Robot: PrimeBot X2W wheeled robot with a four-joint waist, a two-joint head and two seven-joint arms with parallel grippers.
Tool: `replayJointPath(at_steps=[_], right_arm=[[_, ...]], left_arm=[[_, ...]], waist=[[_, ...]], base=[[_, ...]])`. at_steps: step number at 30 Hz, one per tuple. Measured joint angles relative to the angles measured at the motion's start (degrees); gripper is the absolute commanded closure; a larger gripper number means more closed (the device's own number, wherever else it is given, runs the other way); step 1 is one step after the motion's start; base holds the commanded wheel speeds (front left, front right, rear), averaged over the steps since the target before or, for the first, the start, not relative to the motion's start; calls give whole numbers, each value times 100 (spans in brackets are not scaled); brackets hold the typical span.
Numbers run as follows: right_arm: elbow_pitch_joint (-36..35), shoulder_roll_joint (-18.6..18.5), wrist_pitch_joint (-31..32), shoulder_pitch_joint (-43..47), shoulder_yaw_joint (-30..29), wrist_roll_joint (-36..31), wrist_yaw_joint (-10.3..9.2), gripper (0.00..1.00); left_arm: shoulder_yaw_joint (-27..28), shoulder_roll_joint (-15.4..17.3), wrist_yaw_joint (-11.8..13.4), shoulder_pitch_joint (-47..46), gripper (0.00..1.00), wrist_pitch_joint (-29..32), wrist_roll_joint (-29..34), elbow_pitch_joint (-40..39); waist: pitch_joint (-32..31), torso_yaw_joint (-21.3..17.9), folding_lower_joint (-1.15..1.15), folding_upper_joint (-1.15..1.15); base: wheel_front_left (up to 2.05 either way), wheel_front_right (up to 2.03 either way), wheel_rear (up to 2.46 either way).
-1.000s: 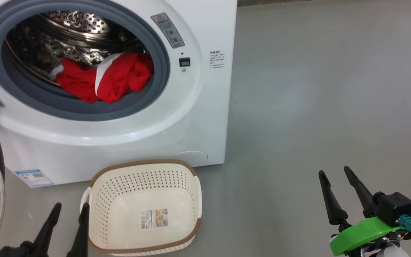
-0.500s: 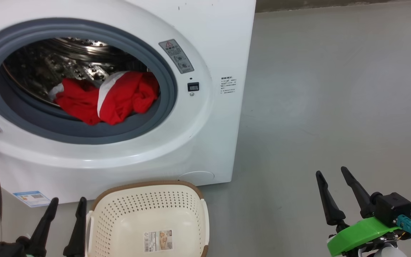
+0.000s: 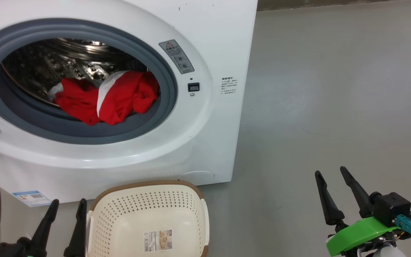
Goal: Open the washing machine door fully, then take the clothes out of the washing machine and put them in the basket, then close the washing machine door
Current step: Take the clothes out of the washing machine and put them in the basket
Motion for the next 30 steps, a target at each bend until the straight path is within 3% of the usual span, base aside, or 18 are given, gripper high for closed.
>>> replayJointPath(at_steps=[17, 30], right_arm=[[-30, 57, 0, -49, -1, -1, 0, 0], [-155, 245, -10, -543, 104, -59, 0, 0]], left_arm=[[-96, -8, 0, -530, 0, -1, 153, 385], [-631, 222, 1, -3048, 0, 156, 385, 2449]], waist=[[201, -105, 0, 0], [940, -243, 0, 0]], base=[[0, 0, 0], [0, 0, 0]])
